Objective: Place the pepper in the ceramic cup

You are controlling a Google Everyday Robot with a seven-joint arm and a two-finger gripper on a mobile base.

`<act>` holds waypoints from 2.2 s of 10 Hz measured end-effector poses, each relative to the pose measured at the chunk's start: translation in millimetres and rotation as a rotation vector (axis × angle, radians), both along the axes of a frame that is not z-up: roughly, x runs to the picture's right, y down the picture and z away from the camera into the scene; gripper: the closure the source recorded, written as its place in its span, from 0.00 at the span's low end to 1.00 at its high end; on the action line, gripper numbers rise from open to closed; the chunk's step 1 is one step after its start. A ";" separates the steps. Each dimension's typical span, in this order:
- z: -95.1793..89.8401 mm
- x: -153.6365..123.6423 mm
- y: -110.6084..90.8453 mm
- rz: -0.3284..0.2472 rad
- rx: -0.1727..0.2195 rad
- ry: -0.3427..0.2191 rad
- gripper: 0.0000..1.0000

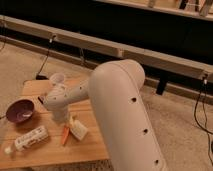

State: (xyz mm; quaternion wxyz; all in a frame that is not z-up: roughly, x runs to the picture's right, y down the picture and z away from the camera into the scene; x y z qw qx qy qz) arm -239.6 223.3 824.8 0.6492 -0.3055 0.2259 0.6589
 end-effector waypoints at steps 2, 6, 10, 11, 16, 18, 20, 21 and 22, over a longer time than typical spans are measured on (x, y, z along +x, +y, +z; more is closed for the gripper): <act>-4.0 1.4 -2.6 -0.012 0.000 0.001 1.00; -25.1 -8.2 -31.4 -0.014 0.033 -0.031 1.00; -36.1 -5.6 -48.6 -0.016 0.058 -0.042 1.00; -36.9 -6.6 -52.6 -0.014 0.065 -0.045 1.00; -35.0 -24.0 -102.7 -0.011 0.152 -0.057 1.00; -36.9 -39.0 -134.4 -0.026 0.215 -0.066 1.00; -44.3 -53.5 -168.1 -0.038 0.283 -0.077 1.00; -51.5 -60.8 -189.5 -0.047 0.328 -0.082 1.00; -63.1 -70.1 -215.9 -0.064 0.388 -0.086 1.00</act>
